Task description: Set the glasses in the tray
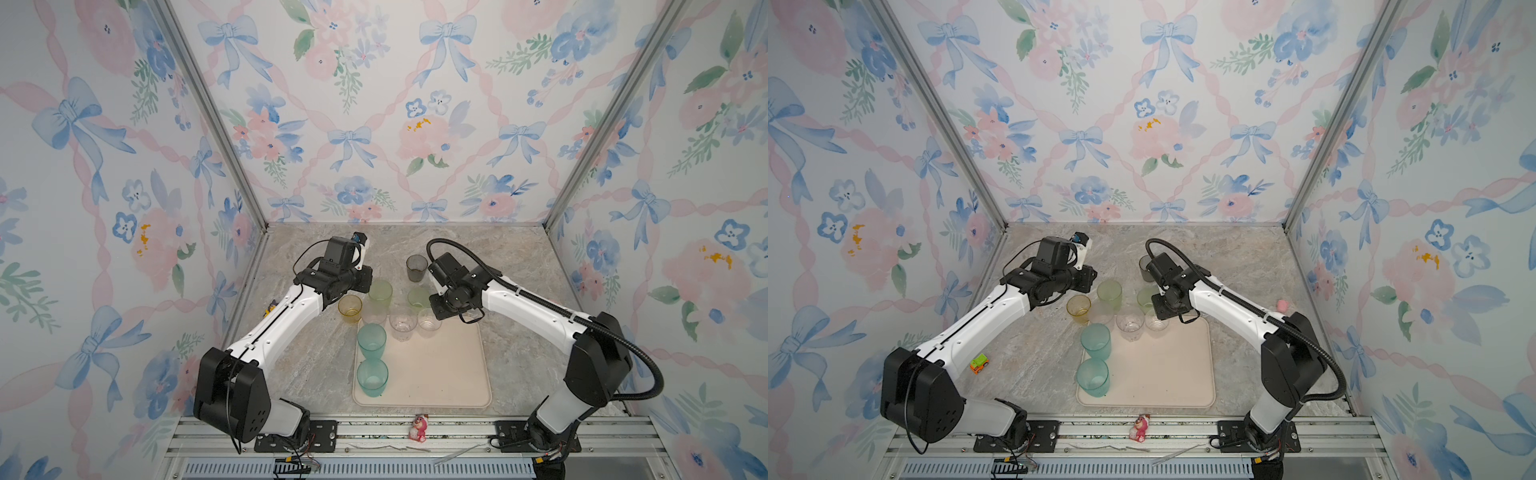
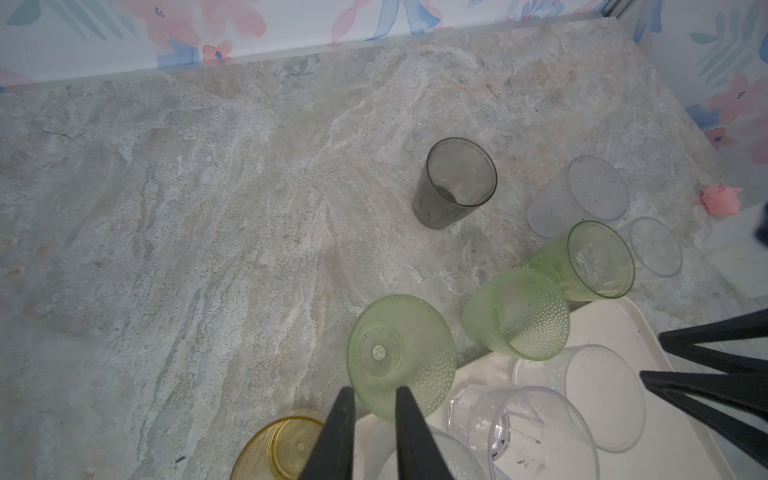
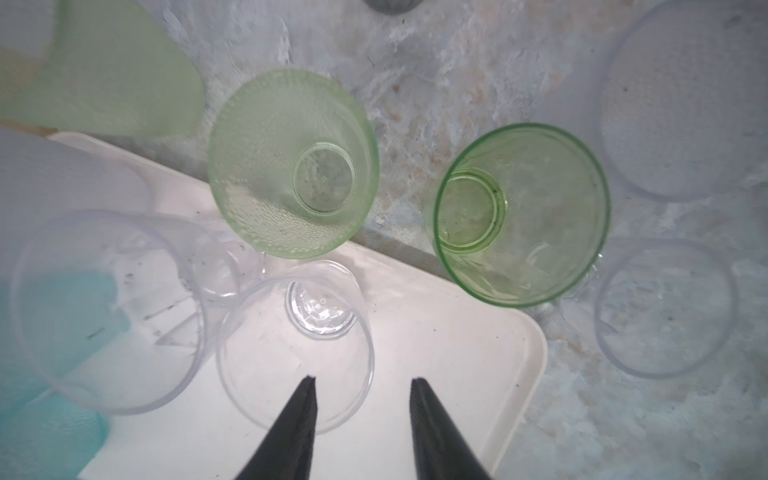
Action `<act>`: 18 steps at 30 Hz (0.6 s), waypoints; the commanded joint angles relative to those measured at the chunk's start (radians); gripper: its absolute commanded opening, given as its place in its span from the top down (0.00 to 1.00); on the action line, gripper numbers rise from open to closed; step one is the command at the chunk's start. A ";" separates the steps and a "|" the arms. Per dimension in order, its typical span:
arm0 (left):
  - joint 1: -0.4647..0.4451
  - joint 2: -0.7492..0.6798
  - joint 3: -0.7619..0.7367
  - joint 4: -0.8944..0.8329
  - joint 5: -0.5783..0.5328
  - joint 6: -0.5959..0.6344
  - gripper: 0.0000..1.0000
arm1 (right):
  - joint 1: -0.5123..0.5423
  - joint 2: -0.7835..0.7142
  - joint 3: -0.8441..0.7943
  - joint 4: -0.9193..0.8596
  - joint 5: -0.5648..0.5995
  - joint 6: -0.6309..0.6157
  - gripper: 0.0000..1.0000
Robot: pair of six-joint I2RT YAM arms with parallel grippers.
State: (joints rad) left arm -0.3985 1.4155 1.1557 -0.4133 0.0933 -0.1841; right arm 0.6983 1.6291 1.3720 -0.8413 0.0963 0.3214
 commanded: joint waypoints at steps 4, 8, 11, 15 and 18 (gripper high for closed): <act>-0.094 0.085 0.128 -0.002 -0.001 0.045 0.80 | -0.129 -0.180 0.030 -0.055 0.062 -0.010 0.52; -0.157 0.181 0.242 -0.028 -0.006 0.069 0.82 | -0.278 -0.208 0.013 -0.047 0.042 -0.025 0.56; -0.198 0.275 0.344 -0.056 0.008 0.079 0.83 | -0.336 -0.194 0.012 -0.040 0.045 -0.045 0.57; -0.251 0.410 0.497 -0.106 0.028 0.100 0.83 | -0.406 -0.165 -0.003 -0.015 0.026 -0.053 0.57; -0.283 0.517 0.614 -0.144 0.032 0.116 0.82 | -0.438 -0.150 -0.020 0.007 0.016 -0.054 0.57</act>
State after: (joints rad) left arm -0.6590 1.8668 1.6985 -0.4889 0.1059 -0.1036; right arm 0.2848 1.4609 1.3754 -0.8482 0.1272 0.2829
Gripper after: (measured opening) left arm 0.182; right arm 0.433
